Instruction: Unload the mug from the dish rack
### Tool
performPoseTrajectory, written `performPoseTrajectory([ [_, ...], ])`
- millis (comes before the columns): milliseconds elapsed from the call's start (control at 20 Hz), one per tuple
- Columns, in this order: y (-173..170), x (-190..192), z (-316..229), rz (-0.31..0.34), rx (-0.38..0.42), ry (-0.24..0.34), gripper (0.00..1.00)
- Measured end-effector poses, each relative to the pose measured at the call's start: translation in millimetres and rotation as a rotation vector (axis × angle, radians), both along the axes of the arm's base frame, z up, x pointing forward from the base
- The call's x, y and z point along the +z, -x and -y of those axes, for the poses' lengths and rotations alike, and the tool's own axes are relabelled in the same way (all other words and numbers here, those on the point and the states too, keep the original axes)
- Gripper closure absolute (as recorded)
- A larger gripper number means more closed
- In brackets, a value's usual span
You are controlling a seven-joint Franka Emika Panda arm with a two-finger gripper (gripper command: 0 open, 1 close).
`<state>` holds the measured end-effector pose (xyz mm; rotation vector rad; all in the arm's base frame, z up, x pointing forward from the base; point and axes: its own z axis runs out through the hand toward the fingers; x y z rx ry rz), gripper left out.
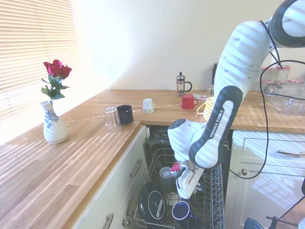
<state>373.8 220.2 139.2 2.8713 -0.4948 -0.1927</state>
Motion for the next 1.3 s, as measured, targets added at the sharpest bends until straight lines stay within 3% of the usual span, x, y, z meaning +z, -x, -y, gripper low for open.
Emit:
performPoseTrajectory([
  [450,7.0,-57.2,-16.2,-0.072,0.064,0.031,0.0],
  [1300,-16.5,-120.4,-27.1,-0.102,0.136,0.074,0.0],
])
